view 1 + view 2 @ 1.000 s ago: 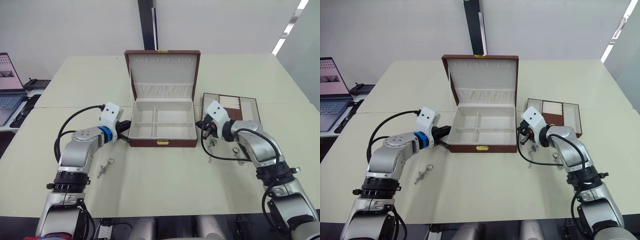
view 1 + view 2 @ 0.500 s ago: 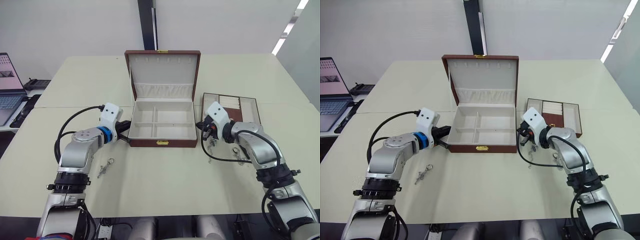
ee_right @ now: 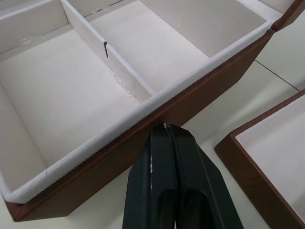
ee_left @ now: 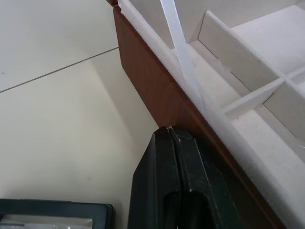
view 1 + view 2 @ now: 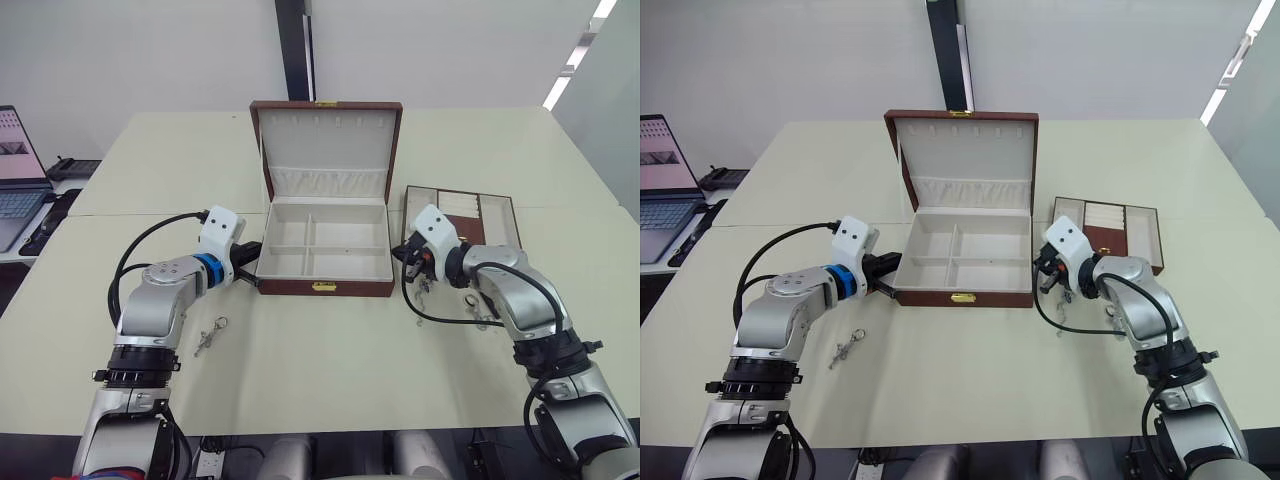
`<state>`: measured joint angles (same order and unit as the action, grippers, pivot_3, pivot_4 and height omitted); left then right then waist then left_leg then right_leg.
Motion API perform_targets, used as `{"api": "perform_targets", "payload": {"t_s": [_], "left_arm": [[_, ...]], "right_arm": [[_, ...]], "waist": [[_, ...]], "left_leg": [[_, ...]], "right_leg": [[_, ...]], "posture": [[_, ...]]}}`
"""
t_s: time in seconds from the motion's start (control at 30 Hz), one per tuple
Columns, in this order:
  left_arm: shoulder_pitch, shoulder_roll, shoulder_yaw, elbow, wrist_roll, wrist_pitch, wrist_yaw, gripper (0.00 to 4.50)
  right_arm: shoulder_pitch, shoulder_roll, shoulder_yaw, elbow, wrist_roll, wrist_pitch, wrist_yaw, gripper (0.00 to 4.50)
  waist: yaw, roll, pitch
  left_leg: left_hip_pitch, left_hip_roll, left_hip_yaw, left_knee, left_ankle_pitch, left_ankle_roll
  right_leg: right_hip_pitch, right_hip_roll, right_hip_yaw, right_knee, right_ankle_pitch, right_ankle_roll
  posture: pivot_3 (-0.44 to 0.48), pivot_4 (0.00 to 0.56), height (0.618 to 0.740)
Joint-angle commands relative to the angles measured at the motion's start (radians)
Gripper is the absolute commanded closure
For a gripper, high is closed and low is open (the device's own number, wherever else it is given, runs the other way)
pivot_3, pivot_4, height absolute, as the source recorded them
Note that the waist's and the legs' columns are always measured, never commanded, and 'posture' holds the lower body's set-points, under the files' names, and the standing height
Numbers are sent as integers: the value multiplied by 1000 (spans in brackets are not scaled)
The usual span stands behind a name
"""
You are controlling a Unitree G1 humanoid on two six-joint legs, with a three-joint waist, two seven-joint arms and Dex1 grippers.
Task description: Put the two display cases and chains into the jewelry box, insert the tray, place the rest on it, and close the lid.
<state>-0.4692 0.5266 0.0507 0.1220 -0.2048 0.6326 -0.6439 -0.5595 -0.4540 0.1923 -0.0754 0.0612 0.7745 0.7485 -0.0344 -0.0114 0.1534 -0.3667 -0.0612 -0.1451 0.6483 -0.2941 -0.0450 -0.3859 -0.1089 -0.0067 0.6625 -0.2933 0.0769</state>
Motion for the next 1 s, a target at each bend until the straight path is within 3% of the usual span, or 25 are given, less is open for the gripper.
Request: {"api": "perform_targets", "payload": {"t_s": [0.03,0.67,0.77,1.0], "left_arm": [[-7,0,-12,-35,-20,-46,-41,4500],[67,112,95,-31,-24,-97,-29,4500],[97,151,141,-50,-48,-127,-60,4500],[234,295,352,9,-113,-254,-159,4500]], "right_arm": [[-6,16,38,-31,30,-37,31,4476],[46,-72,-58,-111,45,-58,-13,4476],[72,-106,-88,-159,63,-108,4,4476],[229,-263,-300,-265,137,-231,68,4476]], "waist": [[0,0,0],[0,0,0],[1,0,0],[3,0,0]], "left_leg": [[0,0,0,0,0,0],[0,1,1,-1,0,0],[0,1,1,-1,0,0],[0,2,2,-2,0,0]], "right_leg": [[0,0,0,0,0,0],[-2,0,0,0,0,0],[-2,0,0,0,0,0],[-2,0,0,0,0,0]], "posture": [[0,150,740],[0,150,740],[0,150,740],[0,150,740]]}}
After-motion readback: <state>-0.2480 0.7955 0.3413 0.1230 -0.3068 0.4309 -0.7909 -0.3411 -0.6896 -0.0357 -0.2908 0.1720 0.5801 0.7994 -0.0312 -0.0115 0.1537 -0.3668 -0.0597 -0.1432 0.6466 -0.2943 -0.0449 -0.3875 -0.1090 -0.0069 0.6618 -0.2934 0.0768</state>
